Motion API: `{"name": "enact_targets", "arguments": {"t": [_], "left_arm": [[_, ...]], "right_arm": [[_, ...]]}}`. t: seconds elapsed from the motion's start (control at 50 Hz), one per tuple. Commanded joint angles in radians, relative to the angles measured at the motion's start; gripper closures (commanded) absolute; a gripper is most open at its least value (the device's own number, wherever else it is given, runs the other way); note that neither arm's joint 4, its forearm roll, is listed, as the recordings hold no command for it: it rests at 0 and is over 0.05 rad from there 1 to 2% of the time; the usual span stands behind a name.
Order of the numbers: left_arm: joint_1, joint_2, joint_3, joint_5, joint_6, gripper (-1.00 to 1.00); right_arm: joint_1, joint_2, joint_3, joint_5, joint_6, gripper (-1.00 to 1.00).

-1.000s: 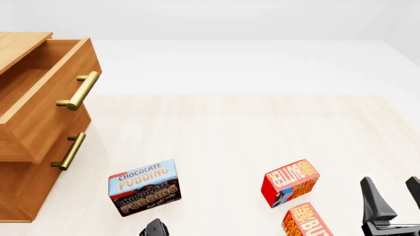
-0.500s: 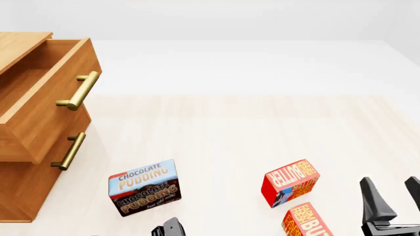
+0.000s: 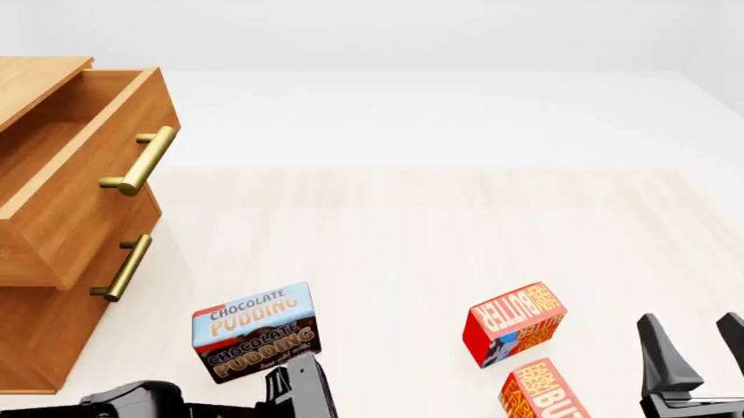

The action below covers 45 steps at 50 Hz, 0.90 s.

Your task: Put the bowl in the top drawer of the cabinet.

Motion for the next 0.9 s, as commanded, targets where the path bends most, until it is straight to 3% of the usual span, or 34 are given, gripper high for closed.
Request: {"name": "enact_targets", "arguments": {"t": [0.02, 0.38, 0.66, 0.9], "left_arm": [[0.050, -0.072, -0.065, 0.088, 0.052, 1.00], [0.108, -0.090, -0.126, 0.144, 0.094, 1.00], [0.257, -0.117, -0.171, 0.137, 0.185, 1.00], [0.305, -0.133, -0.218, 0.174, 0.201, 1.00]], "right_arm": [[0.001, -0.004, 0.000, 0.002, 0.003, -1.00], [0.000, -0.006, 0.000, 0.003, 0.003, -1.00], [0.001, -0.007, 0.000, 0.004, 0.002, -1.00], [0.003, -0.007, 0.000, 0.004, 0.002, -1.00]]}}
